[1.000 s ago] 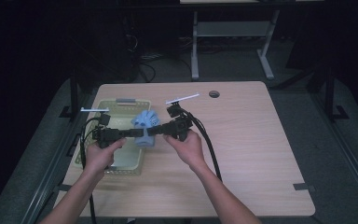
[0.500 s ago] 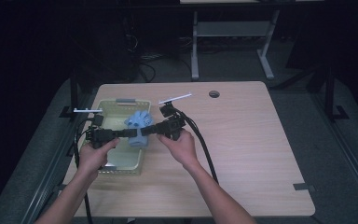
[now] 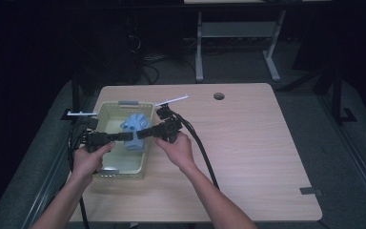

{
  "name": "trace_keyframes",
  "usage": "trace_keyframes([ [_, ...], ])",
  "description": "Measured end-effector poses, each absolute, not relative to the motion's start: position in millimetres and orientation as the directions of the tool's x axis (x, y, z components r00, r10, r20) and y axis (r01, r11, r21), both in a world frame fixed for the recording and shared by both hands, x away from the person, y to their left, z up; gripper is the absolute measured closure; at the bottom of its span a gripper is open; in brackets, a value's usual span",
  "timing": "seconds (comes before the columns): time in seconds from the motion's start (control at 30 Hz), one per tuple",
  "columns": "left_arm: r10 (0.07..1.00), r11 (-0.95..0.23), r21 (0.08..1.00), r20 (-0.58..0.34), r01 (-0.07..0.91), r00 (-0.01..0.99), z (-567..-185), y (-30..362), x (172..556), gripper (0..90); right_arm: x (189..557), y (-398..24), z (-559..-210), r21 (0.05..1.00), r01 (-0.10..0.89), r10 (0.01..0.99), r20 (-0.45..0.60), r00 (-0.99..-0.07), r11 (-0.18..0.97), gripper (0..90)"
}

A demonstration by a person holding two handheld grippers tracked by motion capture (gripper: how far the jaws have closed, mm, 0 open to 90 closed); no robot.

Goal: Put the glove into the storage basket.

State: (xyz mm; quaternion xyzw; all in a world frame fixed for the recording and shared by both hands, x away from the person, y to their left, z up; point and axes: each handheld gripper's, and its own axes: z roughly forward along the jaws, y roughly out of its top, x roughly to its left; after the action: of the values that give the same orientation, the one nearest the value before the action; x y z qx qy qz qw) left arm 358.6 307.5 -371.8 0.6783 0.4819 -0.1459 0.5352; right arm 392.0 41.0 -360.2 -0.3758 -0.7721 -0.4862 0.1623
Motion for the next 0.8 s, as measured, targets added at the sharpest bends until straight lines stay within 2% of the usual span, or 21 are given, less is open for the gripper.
trace_keyframes([
  [0.8,0.544,0.028,0.553,-0.707,0.833,0.451,-379,336,363,80.9,402,74,-374,0.599,0.755,0.418,0.634,-0.65,0.266,77.2],
])
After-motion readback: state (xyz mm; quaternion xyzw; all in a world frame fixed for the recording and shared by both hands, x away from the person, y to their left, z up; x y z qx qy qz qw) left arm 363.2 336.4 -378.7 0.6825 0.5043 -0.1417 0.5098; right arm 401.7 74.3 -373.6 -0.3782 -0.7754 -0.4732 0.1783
